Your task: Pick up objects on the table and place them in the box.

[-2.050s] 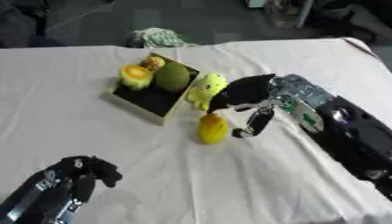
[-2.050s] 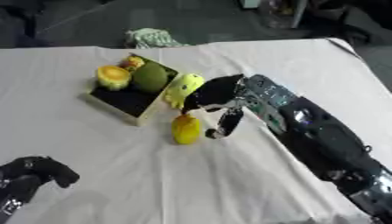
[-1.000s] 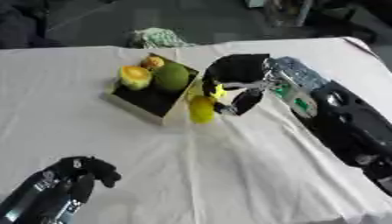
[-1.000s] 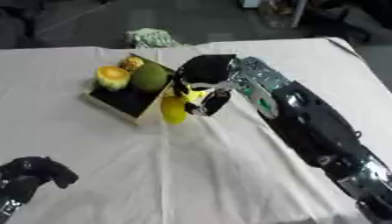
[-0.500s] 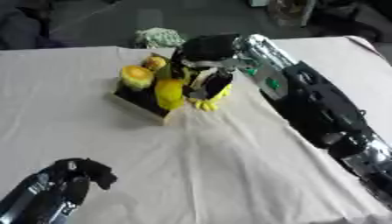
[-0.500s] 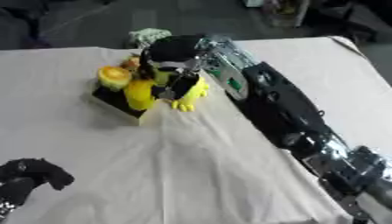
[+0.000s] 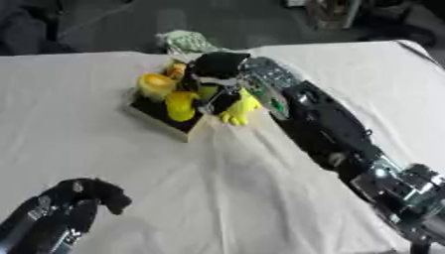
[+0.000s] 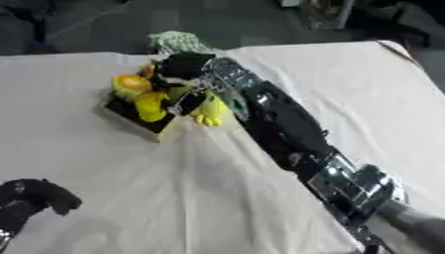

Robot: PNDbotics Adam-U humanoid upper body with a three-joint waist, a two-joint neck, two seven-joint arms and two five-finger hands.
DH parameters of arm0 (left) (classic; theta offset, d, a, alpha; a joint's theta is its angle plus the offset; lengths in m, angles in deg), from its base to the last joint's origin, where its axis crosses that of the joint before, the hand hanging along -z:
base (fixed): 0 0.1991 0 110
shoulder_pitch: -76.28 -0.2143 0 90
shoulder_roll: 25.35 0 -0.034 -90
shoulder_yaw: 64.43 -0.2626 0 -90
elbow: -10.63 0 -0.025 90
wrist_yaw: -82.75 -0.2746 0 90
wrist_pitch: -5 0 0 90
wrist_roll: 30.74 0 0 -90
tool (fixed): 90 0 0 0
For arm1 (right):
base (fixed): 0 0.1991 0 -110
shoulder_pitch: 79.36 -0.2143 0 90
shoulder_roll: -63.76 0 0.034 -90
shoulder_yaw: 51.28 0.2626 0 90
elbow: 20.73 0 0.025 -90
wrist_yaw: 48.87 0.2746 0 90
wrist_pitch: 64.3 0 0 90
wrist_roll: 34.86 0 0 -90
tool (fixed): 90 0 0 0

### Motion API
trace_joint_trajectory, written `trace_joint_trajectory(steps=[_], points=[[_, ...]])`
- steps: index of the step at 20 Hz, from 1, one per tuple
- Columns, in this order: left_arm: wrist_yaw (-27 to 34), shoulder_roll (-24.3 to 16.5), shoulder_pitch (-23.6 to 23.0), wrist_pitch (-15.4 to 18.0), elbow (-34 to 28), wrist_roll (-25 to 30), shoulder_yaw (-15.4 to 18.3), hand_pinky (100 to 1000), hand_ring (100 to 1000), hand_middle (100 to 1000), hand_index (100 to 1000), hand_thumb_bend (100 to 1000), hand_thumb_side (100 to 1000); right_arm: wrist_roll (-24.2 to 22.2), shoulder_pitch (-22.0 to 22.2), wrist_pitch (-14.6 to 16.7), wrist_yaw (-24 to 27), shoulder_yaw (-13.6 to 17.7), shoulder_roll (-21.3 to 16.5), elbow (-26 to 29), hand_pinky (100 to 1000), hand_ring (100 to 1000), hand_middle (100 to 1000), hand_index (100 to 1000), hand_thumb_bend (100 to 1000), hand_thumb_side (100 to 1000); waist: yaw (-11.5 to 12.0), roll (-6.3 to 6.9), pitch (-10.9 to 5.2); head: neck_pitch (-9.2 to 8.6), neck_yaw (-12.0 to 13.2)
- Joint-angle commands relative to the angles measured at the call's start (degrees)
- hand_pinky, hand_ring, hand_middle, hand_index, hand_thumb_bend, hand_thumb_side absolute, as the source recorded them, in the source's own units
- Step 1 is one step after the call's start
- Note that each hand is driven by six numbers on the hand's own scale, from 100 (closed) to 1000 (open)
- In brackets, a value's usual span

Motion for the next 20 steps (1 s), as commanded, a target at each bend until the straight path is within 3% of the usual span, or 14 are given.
trace_joint_trajectory(steps=[1,12,20], points=[[0.3,0.1,0.8,0.1,-1.2,0.1,0.0,714,674,510,726,100,667,3.3,-1.7,-1.1,-2.7,0.7,0.3,-0.7,707,707,511,644,102,258,0.2,0.19,-0.72,-0.71,-0.2],[0.5,0.1,1.0,0.0,-1.2,0.1,-0.1,713,673,509,726,100,666,12.4,-1.7,-1.6,-13.1,-1.3,0.5,3.8,751,759,589,724,294,342,0.3,0.1,-0.75,-0.86,-0.3],[0.3,0.1,0.9,0.0,-1.2,-0.1,0.1,712,671,508,725,100,667,13.2,-1.2,0.2,-16.3,-1.2,-0.2,4.5,767,783,699,834,286,341,0.1,0.04,-0.71,-0.93,-0.1]])
